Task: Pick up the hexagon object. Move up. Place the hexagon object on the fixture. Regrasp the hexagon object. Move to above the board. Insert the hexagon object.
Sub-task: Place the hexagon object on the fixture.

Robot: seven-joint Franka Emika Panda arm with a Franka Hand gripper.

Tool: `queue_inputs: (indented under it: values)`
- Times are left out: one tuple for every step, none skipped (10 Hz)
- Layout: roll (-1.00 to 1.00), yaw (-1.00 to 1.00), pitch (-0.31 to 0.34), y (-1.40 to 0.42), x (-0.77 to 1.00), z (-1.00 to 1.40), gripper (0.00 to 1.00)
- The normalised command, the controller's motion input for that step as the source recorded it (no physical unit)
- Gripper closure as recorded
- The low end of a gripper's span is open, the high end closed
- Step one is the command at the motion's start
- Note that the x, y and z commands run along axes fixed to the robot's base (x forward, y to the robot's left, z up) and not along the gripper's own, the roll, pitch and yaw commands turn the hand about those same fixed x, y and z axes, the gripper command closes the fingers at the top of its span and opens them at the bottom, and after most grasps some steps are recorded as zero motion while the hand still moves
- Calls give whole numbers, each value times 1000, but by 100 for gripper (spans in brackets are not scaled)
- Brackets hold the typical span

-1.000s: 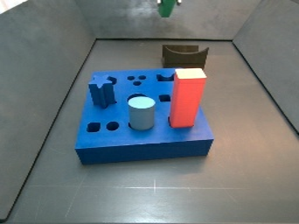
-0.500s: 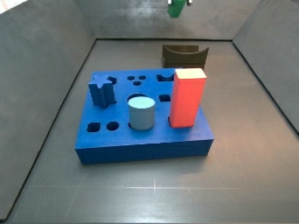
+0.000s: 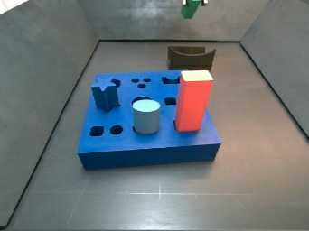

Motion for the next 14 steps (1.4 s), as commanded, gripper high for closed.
queue_inputs:
  values:
    - [-1000,65,316,130,146,-1000,100]
    - [-1000,55,309,133,141,-1000,100]
    - [-968,-57,342,139,157,-1000,100]
    - [-828,-127,326,137,174,-1000,100]
    - [-629,-204,266,139,195,-1000,100]
    - [-525,-232,234,142,200,-1000,100]
    - [-325,-262,164,142,214,-1000,100]
    - [-237,-268,110,134,222,-1000,100]
    - [-199,-257,34,131,200,-918,100]
    - [-193,-244,2,117,174,-794,100]
    - [-183,-187,-35,78,126,-492,100]
    - [-172,-162,-45,73,113,-387,100]
    - [-151,-118,-70,82,91,-279,100]
    - [-140,-93,-79,95,80,-262,100]
